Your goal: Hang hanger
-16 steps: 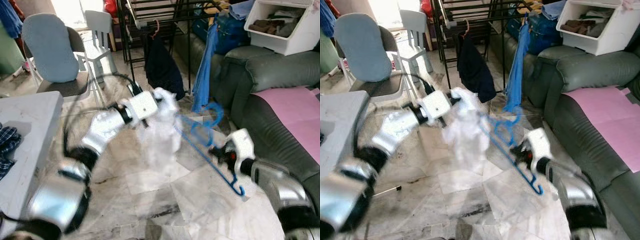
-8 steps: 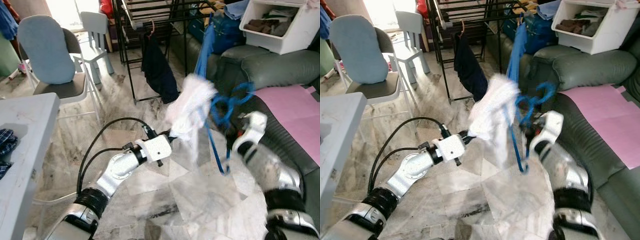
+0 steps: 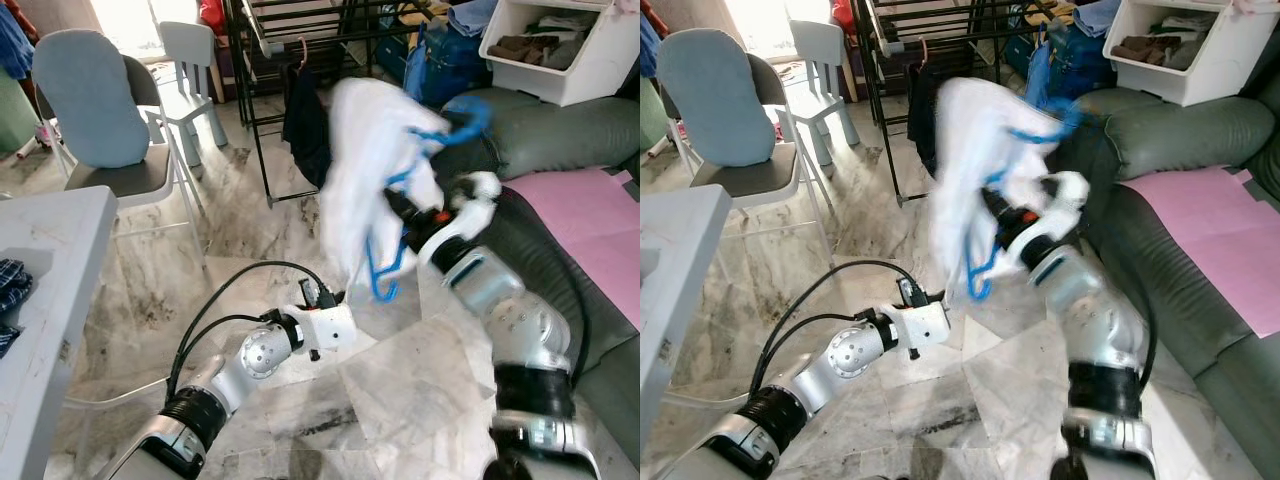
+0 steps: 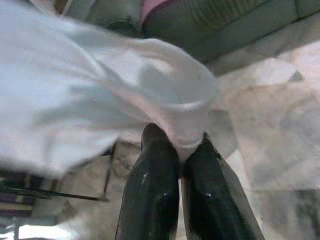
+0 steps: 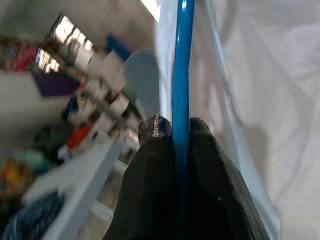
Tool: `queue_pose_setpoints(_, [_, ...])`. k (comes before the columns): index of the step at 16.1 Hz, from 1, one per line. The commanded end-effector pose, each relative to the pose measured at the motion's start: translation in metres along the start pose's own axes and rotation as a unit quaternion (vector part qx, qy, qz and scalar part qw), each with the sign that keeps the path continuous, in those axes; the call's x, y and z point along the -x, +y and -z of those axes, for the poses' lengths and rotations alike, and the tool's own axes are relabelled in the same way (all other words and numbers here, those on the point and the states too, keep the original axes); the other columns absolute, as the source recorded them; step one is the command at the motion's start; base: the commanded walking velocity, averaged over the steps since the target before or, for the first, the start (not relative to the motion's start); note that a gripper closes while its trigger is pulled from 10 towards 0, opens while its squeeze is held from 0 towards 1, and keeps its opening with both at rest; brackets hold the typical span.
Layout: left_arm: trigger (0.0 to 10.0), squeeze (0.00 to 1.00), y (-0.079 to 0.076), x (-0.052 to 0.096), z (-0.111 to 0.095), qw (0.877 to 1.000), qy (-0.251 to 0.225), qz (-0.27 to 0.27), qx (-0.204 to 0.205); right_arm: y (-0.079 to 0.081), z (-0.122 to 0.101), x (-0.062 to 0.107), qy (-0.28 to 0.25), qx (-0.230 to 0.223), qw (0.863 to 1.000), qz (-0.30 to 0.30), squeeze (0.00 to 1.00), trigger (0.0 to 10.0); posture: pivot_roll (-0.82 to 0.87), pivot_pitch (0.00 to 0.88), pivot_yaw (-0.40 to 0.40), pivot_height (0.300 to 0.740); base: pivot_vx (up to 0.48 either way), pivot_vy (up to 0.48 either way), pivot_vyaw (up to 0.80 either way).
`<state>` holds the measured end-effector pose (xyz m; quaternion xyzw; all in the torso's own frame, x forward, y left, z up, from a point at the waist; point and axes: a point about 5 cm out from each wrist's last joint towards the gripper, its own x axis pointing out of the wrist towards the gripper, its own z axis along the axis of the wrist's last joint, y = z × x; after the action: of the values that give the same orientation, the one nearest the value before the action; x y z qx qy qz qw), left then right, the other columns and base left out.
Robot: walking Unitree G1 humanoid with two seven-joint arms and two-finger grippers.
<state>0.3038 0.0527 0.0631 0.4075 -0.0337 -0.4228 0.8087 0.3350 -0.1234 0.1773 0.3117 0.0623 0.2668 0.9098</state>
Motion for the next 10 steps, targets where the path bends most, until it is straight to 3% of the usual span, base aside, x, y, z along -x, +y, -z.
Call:
queue_pose_setpoints(1, [10.0, 0.0, -0.006, -0.001, -0.001, 1.0, 0.0, 0.011, 0.014, 0.006, -0.015, -0.001, -0.029, 0.041, 0.999, 0.002, 0.0, 10.0, -0.15, 0.0, 0.038, 0.74, 0.0, 0.0, 0.0])
queue_pose_setpoints(3, [10.0, 0.0, -0.01, -0.004, -0.009, 0.999, -0.016, 0.002, 0.048, -0.013, -0.016, 0.004, -0.031, 0.075, 0.995, 0.057, 0.0, 10.0, -0.15, 0.0, 0.034, 0.74, 0.0, 0.0, 0.0])
queue_pose_setpoints(4, [10.0, 0.0, -0.012, -0.004, -0.011, 0.998, -0.023, -0.001, 0.053, -0.014, -0.006, 0.009, 0.016, 0.218, 0.975, 0.038, 0.0, 10.0, -0.15, 0.0, 0.034, 0.74, 0.0, 0.0, 0.0])
queue_pose_setpoints(5, [10.0, 0.0, -0.014, -0.004, -0.01, 0.998, -0.018, 0.0, 0.054, -0.015, 0.014, 0.017, 0.098, 0.346, 0.933, -0.008, 0.0, 10.0, -0.15, 0.0, 0.03, 0.74, 0.0, 0.0, 0.0])
queue_pose_setpoints(6, [10.0, 0.0, -0.014, -0.004, -0.008, 0.998, -0.014, 0.002, 0.055, -0.021, 0.024, 0.022, 0.148, 0.369, 0.917, -0.017, 0.0, 10.0, -0.15, 0.0, 0.03, 0.74, 0.0, 0.0, 0.0])
queue_pose_setpoints(8, [10.0, 0.0, -0.01, -0.002, -0.005, 0.999, -0.005, -0.01, 0.052, -0.052, 0.033, 0.034, 0.219, 0.301, 0.925, 0.077, 0.0, 10.0, -0.15, 0.0, 0.026, 0.74, 0.0, 0.0, 0.0])
queue_pose_setpoints(9, [10.0, 0.0, -0.007, -0.002, -0.004, 0.998, -0.002, -0.015, 0.053, -0.058, 0.039, 0.041, 0.246, 0.292, 0.921, 0.079, 0.0, 10.0, -0.15, 0.0, 0.026, 0.74, 0.0, 0.0, 0.0])
queue_pose_setpoints(10, [10.0, 0.0, -0.006, -0.002, -0.004, 0.998, -0.002, -0.016, 0.054, -0.061, 0.049, 0.051, 0.288, 0.301, 0.907, 0.052, 0.0, 10.0, -0.15, 0.0, 0.027, 0.74, 0.0, 0.0, 0.0])
